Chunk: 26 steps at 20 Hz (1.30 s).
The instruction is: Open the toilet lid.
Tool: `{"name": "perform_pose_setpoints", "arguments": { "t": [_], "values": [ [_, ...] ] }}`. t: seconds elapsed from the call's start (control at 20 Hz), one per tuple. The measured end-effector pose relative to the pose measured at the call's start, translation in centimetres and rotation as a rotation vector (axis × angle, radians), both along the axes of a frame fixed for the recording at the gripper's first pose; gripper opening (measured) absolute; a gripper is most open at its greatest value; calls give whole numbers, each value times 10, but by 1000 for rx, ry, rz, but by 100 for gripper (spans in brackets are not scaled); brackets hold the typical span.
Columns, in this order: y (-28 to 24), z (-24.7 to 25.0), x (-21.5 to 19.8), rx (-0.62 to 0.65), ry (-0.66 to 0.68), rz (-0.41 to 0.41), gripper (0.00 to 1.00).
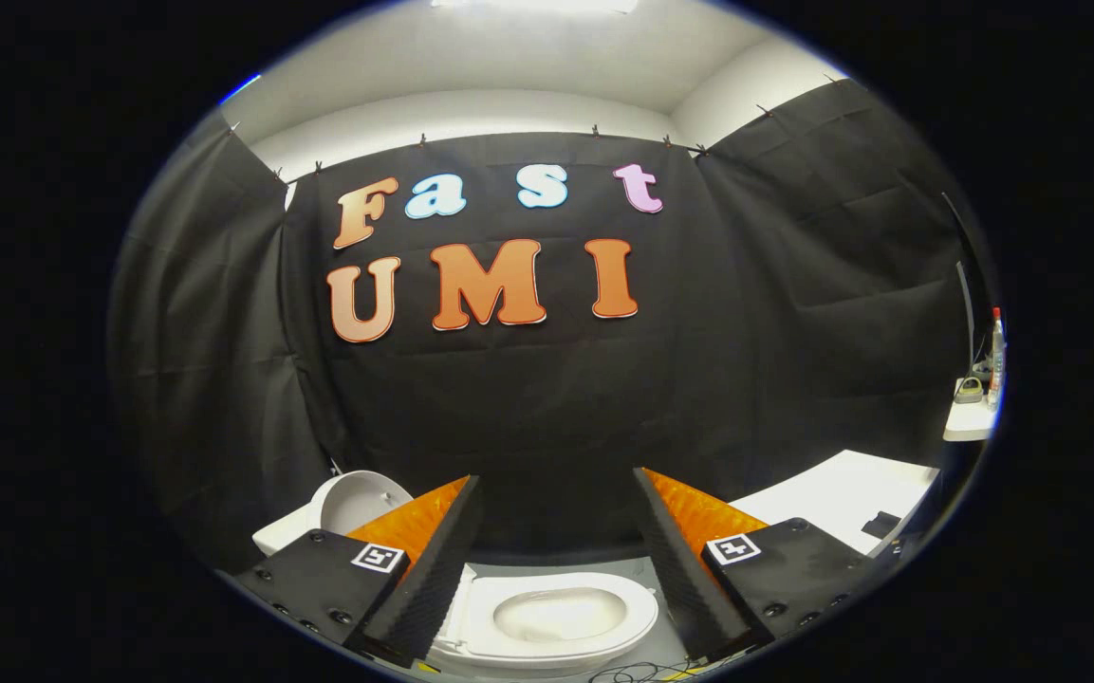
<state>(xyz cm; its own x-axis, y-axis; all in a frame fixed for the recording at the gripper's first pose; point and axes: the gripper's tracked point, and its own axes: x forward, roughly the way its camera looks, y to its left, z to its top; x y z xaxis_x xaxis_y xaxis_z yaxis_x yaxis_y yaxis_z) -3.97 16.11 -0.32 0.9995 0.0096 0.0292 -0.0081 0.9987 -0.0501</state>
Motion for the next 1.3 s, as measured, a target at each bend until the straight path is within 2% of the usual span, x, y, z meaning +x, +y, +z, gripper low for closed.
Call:
{"name": "perform_pose_setpoints", "arguments": {
  "t": [0.7, 1.3],
  "values": [
    [-23, 18, 10, 24, 22, 11, 100],
    [-53, 54, 10, 22, -22, 26, 98]
  ]
}}
